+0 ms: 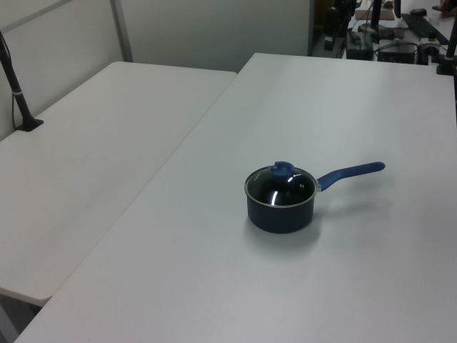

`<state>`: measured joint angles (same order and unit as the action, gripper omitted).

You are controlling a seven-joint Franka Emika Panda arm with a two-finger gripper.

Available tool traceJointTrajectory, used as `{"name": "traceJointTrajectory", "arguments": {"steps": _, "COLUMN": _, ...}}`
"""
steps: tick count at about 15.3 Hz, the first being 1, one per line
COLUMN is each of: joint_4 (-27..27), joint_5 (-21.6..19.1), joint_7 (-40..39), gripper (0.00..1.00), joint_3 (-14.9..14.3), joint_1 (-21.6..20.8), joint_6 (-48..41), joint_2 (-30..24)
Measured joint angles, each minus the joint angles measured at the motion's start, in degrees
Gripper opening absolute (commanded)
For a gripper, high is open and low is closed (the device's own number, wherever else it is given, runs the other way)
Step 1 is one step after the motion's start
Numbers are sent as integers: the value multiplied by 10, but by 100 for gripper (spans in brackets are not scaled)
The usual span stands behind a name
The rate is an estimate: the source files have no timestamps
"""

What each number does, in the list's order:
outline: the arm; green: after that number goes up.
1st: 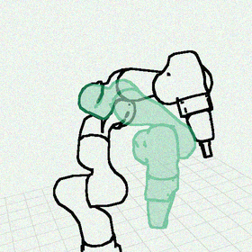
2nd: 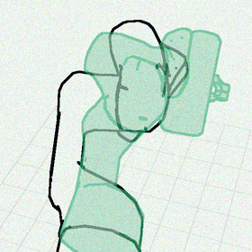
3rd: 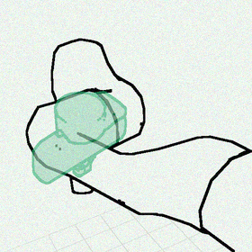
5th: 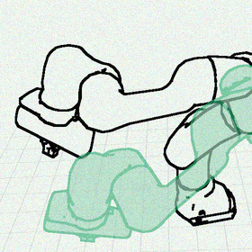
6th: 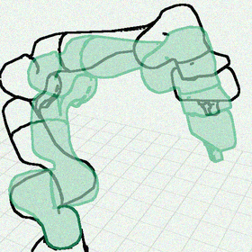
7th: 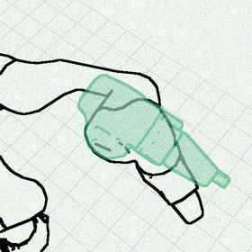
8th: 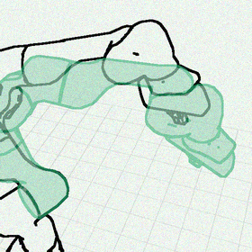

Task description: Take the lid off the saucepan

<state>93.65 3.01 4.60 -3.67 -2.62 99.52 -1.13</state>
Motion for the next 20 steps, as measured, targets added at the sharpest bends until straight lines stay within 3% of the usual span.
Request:
{"name": "traceJointTrajectory", "arguments": {"steps": 15, "joint_4": 0, "joint_5": -1, "joint_7": -5, "gripper": 100, "joint_3": 0, "joint_1": -5, "joint_6": -1, "joint_2": 0}}
{"name": "traceJointTrajectory", "arguments": {"steps": 20, "joint_4": 5, "joint_5": -10, "joint_7": -129, "gripper": 100, "joint_3": 7, "joint_1": -9, "joint_6": -7, "joint_2": 16}}
